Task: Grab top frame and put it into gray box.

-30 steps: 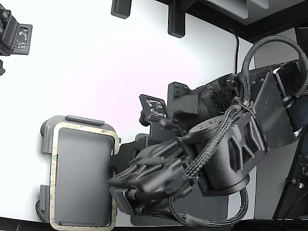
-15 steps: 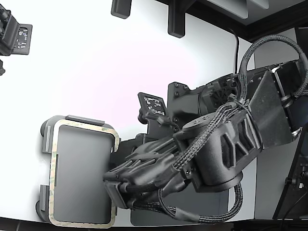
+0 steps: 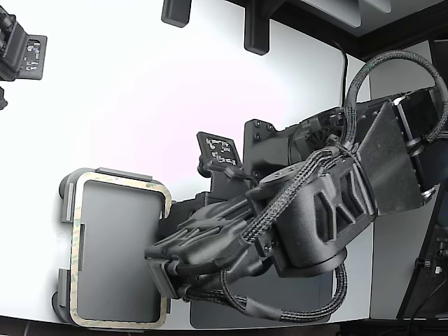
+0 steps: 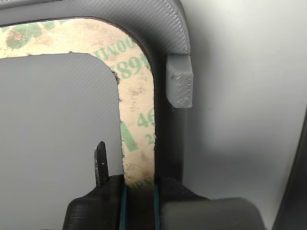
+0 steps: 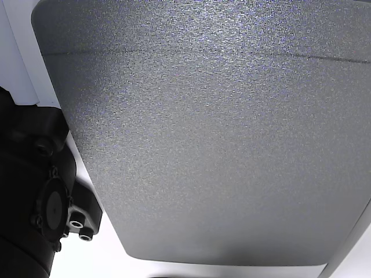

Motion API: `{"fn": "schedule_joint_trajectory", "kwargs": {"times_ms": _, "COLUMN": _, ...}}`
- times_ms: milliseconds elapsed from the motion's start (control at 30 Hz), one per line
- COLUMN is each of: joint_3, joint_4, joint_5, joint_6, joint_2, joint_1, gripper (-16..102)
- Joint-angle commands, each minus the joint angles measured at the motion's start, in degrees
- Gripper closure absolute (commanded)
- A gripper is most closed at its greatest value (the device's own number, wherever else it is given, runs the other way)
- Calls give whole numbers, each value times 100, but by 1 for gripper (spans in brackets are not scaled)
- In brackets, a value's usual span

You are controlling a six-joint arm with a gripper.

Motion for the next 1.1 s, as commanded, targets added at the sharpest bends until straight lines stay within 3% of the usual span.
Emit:
{"fn": "schedule_joint_trajectory", "kwargs": {"times_ms": 0, "joint_3": -105, "joint_4": 70, "joint_5": 9, "joint_6": -9, "joint_2": 97, "joint_1": -88, "gripper": 99}}
{"fn": "schedule_joint_trajectory", "kwargs": {"times_ms": 1067, "joint_3": -88, "joint_4": 70, "joint_5": 70, "joint_6": 35, "joint_2": 9, "joint_1": -105, "gripper": 99}}
